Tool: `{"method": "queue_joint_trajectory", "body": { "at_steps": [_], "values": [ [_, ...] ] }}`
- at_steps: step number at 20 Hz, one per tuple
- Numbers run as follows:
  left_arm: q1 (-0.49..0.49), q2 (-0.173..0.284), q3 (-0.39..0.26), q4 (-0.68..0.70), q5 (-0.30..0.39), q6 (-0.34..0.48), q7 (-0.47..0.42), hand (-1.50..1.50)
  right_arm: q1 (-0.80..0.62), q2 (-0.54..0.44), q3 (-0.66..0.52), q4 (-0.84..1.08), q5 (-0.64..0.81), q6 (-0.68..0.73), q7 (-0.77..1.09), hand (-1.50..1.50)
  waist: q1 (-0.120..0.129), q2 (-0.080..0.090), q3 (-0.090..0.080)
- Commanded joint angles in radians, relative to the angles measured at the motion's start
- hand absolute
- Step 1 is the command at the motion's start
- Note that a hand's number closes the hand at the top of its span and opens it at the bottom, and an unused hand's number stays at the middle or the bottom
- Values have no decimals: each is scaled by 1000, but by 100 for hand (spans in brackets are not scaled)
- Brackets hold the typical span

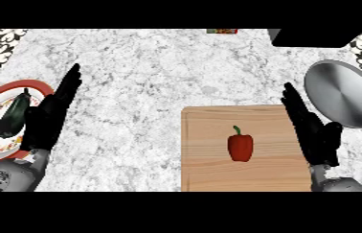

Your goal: Pick the bell pepper from the cutting board and place it in the pan

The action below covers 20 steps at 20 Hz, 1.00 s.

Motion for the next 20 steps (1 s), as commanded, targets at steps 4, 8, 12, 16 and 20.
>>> {"method": "queue_joint_trajectory", "body": {
  "at_steps": [4, 8, 12, 16, 20],
  "values": [
    [-2, -72, 99, 5, 101, 3, -27, 0, -190, -8, -50, -101, -156, 192, -75, 150, 11, -17, 19],
    [29, -161, 105, -1, 167, 14, -14, 0, -175, -169, -95, -36, 15, 183, -105, 150, -9, -15, 18],
    [91, -170, 143, 36, 184, -15, -84, 0, 79, -226, -68, -215, 139, 182, -317, -150, -38, -20, 18],
    [78, -133, 182, -3, 216, -62, -16, 0, 131, -334, -193, -241, 150, 213, -301, -150, -23, -19, 18],
    [48, -181, 151, 27, 167, -44, -36, 0, 86, -424, -207, -288, 201, 292, -267, -150, -15, -16, 18]
  ]
}}
